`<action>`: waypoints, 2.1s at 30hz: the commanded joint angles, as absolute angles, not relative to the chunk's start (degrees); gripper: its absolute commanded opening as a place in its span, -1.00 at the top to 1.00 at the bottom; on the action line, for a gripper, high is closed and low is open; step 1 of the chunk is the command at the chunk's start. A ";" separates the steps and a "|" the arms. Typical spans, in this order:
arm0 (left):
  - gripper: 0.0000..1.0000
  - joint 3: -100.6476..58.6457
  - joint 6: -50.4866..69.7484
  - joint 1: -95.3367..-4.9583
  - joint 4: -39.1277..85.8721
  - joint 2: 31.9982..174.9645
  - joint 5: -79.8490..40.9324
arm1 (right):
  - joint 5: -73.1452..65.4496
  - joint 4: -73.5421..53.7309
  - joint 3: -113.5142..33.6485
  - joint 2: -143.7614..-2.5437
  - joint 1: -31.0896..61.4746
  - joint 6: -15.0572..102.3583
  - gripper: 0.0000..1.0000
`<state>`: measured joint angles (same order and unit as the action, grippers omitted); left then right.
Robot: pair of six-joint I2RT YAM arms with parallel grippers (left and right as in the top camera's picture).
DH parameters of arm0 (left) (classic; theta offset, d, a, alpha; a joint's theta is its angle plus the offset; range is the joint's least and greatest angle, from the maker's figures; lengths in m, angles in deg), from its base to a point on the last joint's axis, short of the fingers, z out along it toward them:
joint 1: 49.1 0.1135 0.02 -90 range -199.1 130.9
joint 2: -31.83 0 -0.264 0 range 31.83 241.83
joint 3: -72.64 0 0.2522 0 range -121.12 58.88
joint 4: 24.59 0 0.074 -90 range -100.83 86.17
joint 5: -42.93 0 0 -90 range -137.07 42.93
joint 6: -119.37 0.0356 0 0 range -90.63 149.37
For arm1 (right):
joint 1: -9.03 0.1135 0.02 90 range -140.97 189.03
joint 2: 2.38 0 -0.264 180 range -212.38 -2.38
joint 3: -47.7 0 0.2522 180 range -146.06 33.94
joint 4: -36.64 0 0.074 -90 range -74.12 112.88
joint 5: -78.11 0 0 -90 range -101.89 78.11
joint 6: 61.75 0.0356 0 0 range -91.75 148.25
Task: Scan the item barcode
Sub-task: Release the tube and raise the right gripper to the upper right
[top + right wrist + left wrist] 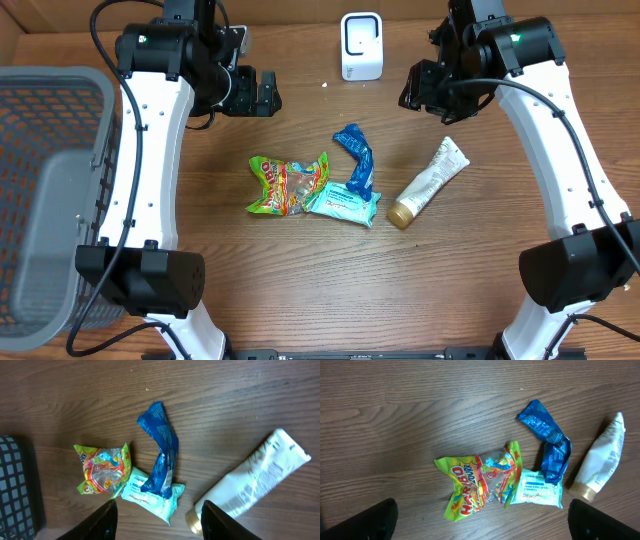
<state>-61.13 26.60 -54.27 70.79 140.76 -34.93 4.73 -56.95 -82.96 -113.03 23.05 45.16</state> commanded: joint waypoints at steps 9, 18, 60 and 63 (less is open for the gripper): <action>-1.00 -62.09 27.70 -54.38 70.79 140.47 -35.26 | 5.12 -56.84 -84.42 -112.20 23.09 45.81 -0.09; -0.99 -62.09 27.70 -54.38 70.81 140.47 -35.26 | -6.77 -56.08 -84.42 -112.20 22.29 46.10 0.06; -1.00 -62.09 27.70 -54.38 70.79 140.47 -35.26 | -6.26 -46.70 -81.52 -118.67 15.84 41.20 0.28; -1.00 -62.09 27.70 -54.38 70.79 140.47 -35.28 | -5.65 -45.72 -81.52 -119.61 15.84 39.85 0.28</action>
